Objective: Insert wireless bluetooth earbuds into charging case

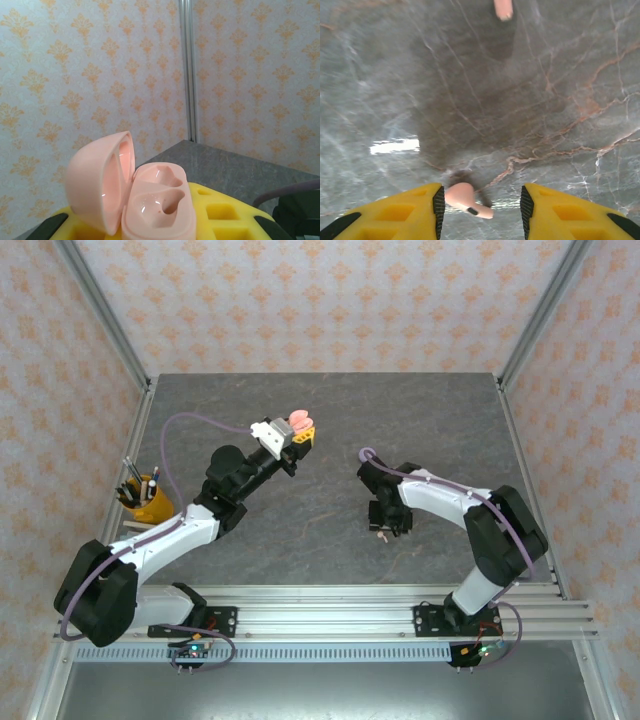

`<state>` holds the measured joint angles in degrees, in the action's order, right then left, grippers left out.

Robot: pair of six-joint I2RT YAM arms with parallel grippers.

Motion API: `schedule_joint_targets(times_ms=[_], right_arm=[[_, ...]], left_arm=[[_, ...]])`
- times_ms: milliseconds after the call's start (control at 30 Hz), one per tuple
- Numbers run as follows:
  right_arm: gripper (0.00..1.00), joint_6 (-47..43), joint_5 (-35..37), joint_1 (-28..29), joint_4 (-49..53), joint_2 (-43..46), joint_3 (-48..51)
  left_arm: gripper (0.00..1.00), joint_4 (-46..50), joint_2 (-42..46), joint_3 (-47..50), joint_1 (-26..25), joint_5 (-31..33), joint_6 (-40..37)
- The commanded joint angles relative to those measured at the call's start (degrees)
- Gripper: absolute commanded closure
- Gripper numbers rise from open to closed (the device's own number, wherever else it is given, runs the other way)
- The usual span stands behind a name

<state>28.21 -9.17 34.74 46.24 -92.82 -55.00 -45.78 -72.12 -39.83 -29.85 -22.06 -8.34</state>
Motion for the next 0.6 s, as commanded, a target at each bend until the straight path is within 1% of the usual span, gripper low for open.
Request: schedule_joint_targets(times_ms=[0,200,367,567], right_arm=[[0.54,0.9,0.5,-0.2,-0.5,1.0,2.0],[0.54,0.2,-2.8,-0.2,-3.4,0.2,3.4],[0.57,-0.1,-6.2,0.0,-4.7,0.3,4.0],[0.57,0.9,-7.2,1.3,-4.1,1.0,4.5]], left_arm=[[1.00,0.0,1.9,-1.7,0.4,-0.1,1.1],[1.00,0.6,2.3,-1.7,0.4,0.0,1.0],[1.00,0.7,2.4,-1.8,0.3,0.0,1.2],[1.00,0.6,2.6,-1.7,0.3,0.1,1.2]])
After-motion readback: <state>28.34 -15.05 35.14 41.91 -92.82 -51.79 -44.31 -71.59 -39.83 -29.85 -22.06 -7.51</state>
